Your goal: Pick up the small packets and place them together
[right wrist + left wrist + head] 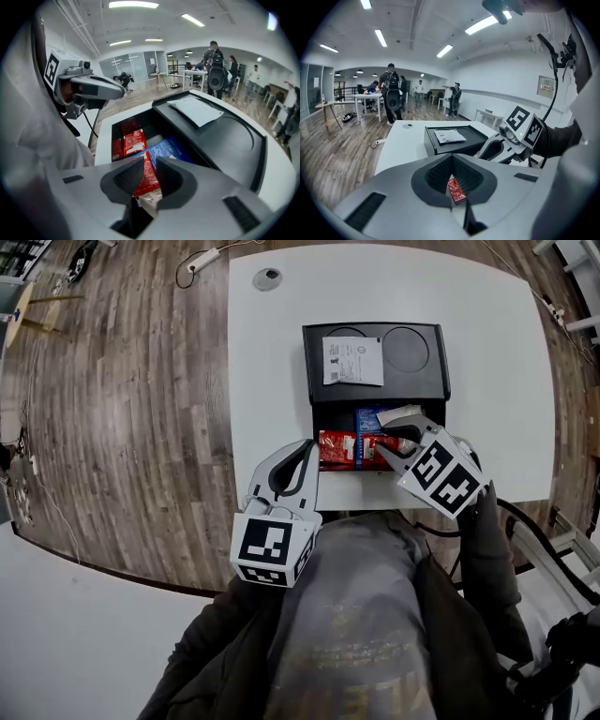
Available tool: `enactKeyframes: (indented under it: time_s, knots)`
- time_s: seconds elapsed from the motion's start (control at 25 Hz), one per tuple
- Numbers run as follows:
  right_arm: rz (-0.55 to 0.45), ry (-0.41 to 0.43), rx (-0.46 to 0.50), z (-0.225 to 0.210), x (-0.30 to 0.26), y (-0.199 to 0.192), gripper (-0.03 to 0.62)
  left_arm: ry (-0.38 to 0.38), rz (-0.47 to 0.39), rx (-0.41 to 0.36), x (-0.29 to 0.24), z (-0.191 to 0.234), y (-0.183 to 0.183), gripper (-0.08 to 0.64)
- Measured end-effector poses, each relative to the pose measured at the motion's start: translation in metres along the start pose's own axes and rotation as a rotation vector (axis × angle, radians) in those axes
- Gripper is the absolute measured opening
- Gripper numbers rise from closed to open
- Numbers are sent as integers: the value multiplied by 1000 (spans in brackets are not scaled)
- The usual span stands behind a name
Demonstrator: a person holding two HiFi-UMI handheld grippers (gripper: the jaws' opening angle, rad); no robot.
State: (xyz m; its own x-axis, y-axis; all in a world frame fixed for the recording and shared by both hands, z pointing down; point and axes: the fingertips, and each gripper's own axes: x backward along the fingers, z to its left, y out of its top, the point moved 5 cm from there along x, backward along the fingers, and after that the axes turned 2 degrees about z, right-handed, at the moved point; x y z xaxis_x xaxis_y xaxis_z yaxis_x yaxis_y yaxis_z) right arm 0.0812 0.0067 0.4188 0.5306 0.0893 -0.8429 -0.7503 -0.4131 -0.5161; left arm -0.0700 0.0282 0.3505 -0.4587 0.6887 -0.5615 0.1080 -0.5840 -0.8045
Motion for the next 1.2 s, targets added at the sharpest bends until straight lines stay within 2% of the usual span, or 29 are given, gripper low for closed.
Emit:
enactKeyframes:
  time_s: [0.32,0.52,0.68,0.96,1.2]
  knots:
    - [139,90,59,-2,-25,-2,77,44,14,67,-3,13,-8,3]
    - [147,130,55,-3,-28,-3,73,51,18,89,-7,18,-14,3]
    - [159,144,76,-1,-24,-4,35,47,13,90,-7,20,-14,3]
    - [132,96,89,5,-6,1,5,35,-2,78,2,19,-12,3]
    - [72,-12,92,16,18,12,5,17,-36,50,16,13,-9,3]
